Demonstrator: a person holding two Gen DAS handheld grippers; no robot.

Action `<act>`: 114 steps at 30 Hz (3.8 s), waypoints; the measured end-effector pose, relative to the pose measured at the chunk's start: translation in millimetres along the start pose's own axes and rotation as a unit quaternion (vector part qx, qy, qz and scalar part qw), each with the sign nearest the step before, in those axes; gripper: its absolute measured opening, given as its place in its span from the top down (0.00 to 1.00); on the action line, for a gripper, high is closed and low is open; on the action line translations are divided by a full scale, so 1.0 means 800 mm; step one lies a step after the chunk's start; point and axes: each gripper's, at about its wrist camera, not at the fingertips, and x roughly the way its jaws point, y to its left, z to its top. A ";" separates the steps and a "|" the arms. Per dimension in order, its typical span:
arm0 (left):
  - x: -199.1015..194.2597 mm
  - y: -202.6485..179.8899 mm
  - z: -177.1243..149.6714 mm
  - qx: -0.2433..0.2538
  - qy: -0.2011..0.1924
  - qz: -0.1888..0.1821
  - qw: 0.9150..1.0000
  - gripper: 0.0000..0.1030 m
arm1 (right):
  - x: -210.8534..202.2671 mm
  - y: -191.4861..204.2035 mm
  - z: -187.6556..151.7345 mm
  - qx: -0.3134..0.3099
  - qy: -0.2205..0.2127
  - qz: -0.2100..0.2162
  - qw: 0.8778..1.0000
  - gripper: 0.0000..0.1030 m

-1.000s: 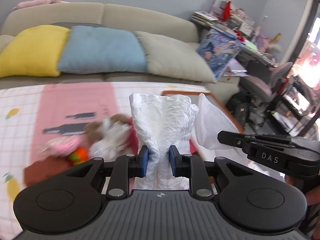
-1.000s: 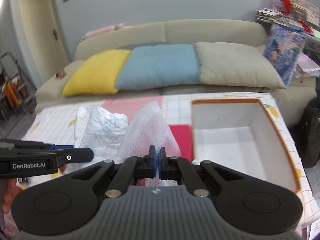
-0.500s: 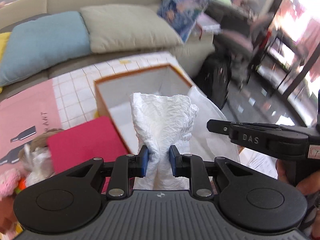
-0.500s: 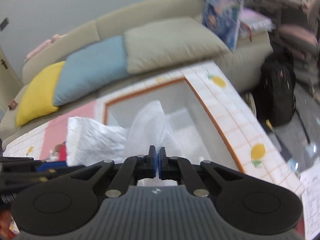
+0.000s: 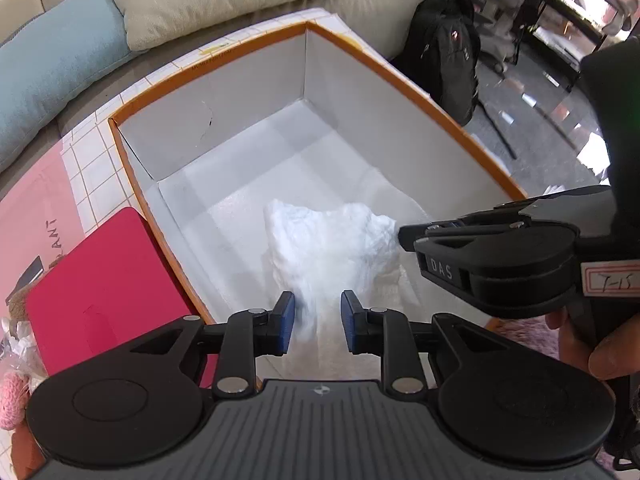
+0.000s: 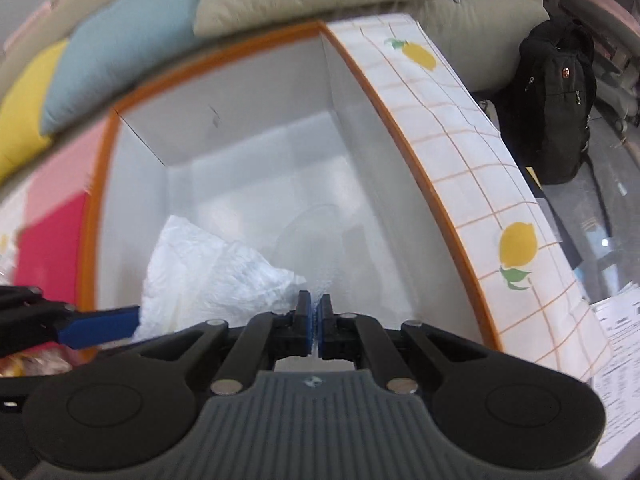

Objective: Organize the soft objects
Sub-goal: 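Carry tissue and mesh bag into the orange box with both tools, then open both tools to release the items and lift out of box, then grasp yellow snack bag with left tool while right tool approaches white round pad, then grasp white round pad with right tool while left tool holds snack bag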

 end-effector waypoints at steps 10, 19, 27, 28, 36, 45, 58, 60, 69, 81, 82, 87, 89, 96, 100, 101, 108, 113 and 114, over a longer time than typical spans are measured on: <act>-0.005 0.010 -0.009 -0.015 0.000 -0.018 1.000 0.66 | 0.018 0.001 -0.007 -0.024 0.033 -0.019 0.999 0.89; -0.050 0.030 -0.024 -0.039 -0.063 -0.035 0.997 0.57 | -0.024 0.023 -0.012 -0.063 -0.017 -0.044 0.997 0.69; -0.110 0.052 -0.069 -0.043 -0.161 -0.042 0.985 0.54 | -0.082 0.066 -0.050 -0.075 -0.120 -0.027 0.990 0.59; -0.116 0.055 -0.075 -0.044 -0.171 -0.043 0.983 0.54 | -0.087 0.073 -0.057 -0.072 -0.131 -0.021 0.988 0.57; -0.143 0.093 -0.139 -0.072 -0.210 -0.043 0.974 0.48 | -0.114 0.132 -0.119 -0.072 -0.226 0.029 0.971 0.54; -0.147 0.161 -0.224 -0.179 -0.186 -0.019 0.966 0.43 | -0.115 0.200 -0.172 -0.131 -0.243 0.039 0.960 0.51; -0.145 0.235 -0.300 -0.295 -0.160 0.028 0.942 0.43 | -0.089 0.295 -0.210 -0.287 -0.210 0.052 0.933 0.48; -0.139 0.243 -0.306 -0.310 -0.145 0.031 0.939 0.42 | -0.079 0.306 -0.209 -0.292 -0.196 0.061 0.934 0.48; -0.098 0.277 -0.340 -0.455 -0.097 0.065 0.883 0.15 | -0.032 0.350 -0.226 -0.354 -0.152 0.054 0.921 0.52; -0.050 0.293 -0.318 -0.488 -0.064 0.063 0.868 0.15 | 0.019 0.379 -0.226 -0.406 -0.147 0.038 0.901 0.53; -0.047 0.293 -0.318 -0.484 -0.067 0.064 0.870 0.15 | 0.023 0.381 -0.226 -0.411 -0.148 0.040 0.899 0.53; -0.039 0.293 -0.314 -0.445 -0.070 0.073 0.890 0.15 | 0.045 0.392 -0.216 -0.425 -0.136 0.049 0.894 0.53; -0.038 0.295 -0.316 -0.440 -0.071 0.068 0.893 0.17 | 0.057 0.396 -0.213 -0.429 -0.124 0.042 0.894 0.53; -0.039 0.292 -0.316 -0.414 -0.074 0.062 0.905 0.29 | 0.071 0.394 -0.197 -0.393 -0.078 0.083 0.913 0.77; -0.044 0.291 -0.319 -0.407 -0.075 0.065 0.908 0.34 | 0.064 0.395 -0.192 -0.394 -0.082 0.082 0.912 0.87; -0.047 0.288 -0.320 -0.401 -0.075 0.070 0.910 0.34 | 0.059 0.393 -0.190 -0.390 -0.084 0.084 0.913 0.87; -0.074 0.287 -0.331 -0.412 -0.096 0.055 0.905 0.37 | 0.002 0.369 -0.193 -0.356 -0.106 0.119 0.921 0.92; -0.093 0.279 -0.334 -0.411 -0.109 0.042 0.904 0.37 | -0.044 0.347 -0.193 -0.338 -0.123 0.137 0.923 0.94; -0.097 0.277 -0.334 -0.409 -0.109 0.039 0.905 0.37 | -0.051 0.341 -0.195 -0.337 -0.120 0.143 0.923 0.94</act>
